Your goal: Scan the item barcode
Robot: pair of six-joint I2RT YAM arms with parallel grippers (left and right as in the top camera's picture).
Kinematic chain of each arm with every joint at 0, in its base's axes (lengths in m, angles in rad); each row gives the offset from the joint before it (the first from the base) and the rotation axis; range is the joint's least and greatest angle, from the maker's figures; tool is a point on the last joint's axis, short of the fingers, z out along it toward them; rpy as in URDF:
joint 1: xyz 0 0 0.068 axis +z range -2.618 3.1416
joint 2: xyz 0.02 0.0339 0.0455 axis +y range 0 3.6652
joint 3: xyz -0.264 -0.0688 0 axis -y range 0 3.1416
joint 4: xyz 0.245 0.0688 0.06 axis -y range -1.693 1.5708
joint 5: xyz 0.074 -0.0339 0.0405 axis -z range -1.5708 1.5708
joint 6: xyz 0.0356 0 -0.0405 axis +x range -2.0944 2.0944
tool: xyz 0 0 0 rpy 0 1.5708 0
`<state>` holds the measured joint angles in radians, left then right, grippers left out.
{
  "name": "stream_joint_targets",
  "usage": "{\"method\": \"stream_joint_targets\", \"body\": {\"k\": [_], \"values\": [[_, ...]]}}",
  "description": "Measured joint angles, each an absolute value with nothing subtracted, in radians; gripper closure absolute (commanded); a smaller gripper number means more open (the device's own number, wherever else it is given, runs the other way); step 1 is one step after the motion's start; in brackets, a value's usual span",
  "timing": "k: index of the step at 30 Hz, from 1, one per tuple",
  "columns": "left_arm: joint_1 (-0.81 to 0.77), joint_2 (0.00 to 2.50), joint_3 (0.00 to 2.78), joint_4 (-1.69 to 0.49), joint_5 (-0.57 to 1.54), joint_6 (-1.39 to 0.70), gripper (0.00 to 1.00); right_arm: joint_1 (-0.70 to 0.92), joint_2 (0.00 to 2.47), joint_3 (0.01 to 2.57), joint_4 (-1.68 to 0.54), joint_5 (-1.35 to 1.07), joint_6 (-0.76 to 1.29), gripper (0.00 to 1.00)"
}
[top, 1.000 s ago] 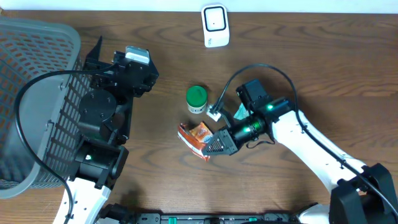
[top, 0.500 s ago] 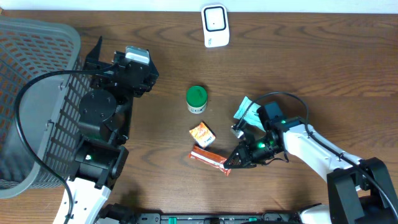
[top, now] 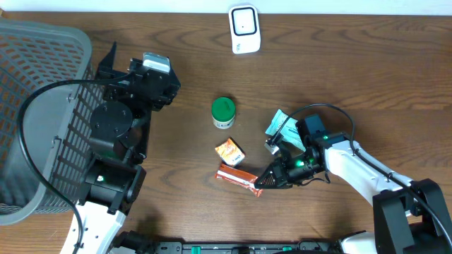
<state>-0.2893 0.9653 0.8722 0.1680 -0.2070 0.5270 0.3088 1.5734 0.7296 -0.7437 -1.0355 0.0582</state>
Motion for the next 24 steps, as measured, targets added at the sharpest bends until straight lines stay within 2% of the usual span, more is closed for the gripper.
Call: {"method": "stream_joint_targets", "body": {"k": [4,8,16,24], "values": [[-0.289,0.965,0.872,0.165,-0.207,0.527,0.02,0.309,1.526,0.732,-0.752,-1.282,-0.017,0.98],[-0.289,0.966,0.872,0.163,-0.207,0.527,0.02,0.309,1.404,0.737,-0.728,-1.421,-0.043,0.98],[-0.289,0.993,0.872,0.163,-0.207,0.527,0.02,0.300,1.250,0.745,-0.577,-1.506,0.025,0.99],[-0.289,1.005,0.872,0.163,-0.207,0.527,0.02,0.300,1.204,0.745,-0.563,-1.521,0.042,0.99]]}}
